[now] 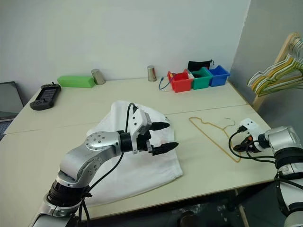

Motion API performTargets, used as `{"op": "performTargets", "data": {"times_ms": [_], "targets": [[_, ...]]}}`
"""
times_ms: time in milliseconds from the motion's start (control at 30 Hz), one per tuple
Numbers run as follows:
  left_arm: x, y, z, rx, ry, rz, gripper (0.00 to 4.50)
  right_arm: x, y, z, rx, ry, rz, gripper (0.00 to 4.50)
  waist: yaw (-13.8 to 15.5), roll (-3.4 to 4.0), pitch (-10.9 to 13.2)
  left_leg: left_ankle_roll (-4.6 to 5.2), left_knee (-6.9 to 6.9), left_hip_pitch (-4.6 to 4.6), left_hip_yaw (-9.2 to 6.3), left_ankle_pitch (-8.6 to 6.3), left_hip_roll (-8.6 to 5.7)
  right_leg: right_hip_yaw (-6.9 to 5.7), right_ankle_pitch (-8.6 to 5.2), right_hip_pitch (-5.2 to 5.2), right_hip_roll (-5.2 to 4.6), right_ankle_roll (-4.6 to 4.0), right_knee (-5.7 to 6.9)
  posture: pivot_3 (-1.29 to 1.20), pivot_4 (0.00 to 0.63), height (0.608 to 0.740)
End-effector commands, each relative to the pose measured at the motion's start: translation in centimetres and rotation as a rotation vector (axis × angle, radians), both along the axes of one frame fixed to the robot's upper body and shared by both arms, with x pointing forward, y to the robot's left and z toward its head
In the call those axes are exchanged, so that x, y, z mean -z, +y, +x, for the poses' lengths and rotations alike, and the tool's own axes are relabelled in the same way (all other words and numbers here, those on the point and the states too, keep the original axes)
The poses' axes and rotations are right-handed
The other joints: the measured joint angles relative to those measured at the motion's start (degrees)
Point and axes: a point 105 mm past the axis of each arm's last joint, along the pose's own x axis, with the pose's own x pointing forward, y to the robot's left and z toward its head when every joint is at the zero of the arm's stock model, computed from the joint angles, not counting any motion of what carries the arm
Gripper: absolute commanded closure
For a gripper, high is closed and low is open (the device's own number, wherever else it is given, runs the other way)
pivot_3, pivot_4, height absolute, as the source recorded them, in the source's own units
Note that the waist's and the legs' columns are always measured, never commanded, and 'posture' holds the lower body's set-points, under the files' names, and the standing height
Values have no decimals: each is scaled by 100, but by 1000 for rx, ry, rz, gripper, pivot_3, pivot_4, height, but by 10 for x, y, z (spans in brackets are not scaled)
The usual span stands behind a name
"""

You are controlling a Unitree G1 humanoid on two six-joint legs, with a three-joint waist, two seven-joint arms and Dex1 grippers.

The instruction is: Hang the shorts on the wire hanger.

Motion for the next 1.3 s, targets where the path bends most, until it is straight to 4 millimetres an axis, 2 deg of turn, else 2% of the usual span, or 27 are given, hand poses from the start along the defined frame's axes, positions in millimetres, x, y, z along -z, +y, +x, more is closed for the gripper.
{"op": "performTargets", "data": {"times_ms": [33, 267, 467, 600, 667, 733, 800, 933, 1067, 1133, 1167, 1300], "targets": [[-13, 2, -2, -10, -55, -21, 0, 14, 4, -15, -32, 80, 20, 2827, 18, 0, 0, 0, 0, 0, -3, 0, 0, -2, 0, 0, 0, 0, 0, -90, 42, 740], [-13, 0, -1, -13, -58, -23, 0, 16, 2, -15, -42, 68, 4, 4489, 105, -13, -3, 0, 2, 12, -7, 0, 0, -3, 0, 10, 1, 0, 1, -95, 36, 740], [-14, 2, 1, -14, -64, -22, 0, 6, -5, -9, -70, 20, -26, 4489, 109, -20, -5, 0, 2, 26, -4, 0, 0, -1, 0, 20, 1, 0, 1, -98, 29, 740], [-19, 18, 13, -63, -85, -14, 0, -33, -14, 18, -289, -225, -335, 4489, 106, -16, -5, 0, 2, 27, 0, 0, -1, 2, 0, 20, 1, 0, 1, -103, 19, 740], [-36, 41, 35, -148, -125, -24, 0, -67, -9, 39, -418, -397, -519, 4489, 98, -3, 3, 0, 4, 21, 10, 0, -3, 9, 1, 7, -1, 0, 9, -103, 19, 740], [-53, 59, 50, -202, -153, -44, 0, -88, 0, 52, -498, -509, -625, 4489, 70, 10, 11, -1, 3, 9, 13, 1, -12, 15, 1, -11, -5, 2, 17, -105, 14, 740], [-71, 72, 62, -237, -171, -77, 0, -101, 9, 61, -571, -609, -719, 4489, 49, 10, 11, -1, 0, 8, 7, 1, -12, 12, 1, -13, -4, 1, 18, -103, 7, 740], [-94, 88, 76, -257, -188, -108, 0, -114, 21, 72, -643, -736, -828, 4489, 67, 7, 6, -2, -3, -4, -8, 0, -12, 4, -9, -11, -5, 11, 4, -91, 4, 740], [-122, 105, 93, -188, -157, -99, 0, -142, 65, 80, -878, -1069, -1066, 4489, 110, 7, 8, -7, 6, -52, -10, 0, -36, 4, -13, -56, -28, 19, 20, -99, 7, 740], [-125, 107, 98, -151, -147, -75, 0, -146, 77, 79, -942, -1140, -1100, 4489, 108, 13, 4, -25, 6, -94, -8, 12, -43, 7, -10, -106, -32, 17, 31, -99, 7, 740], [-122, 106, 100, -131, -139, -47, 0, -150, 83, 78, -955, -1183, -1104, 4489, 113, 14, 3, -33, 3, -94, -8, 16, -44, 7, 3, -105, -34, -5, 27, -107, 6, 740], [-112, 103, 103, -52, -92, -2, 0, -164, 103, 75, -985, -1318, -1099, 4489, 108, 16, 1, -34, -1, -96, -10, 16, -46, 2, 3, -104, -40, -6, 23, -107, 6, 740]]}}
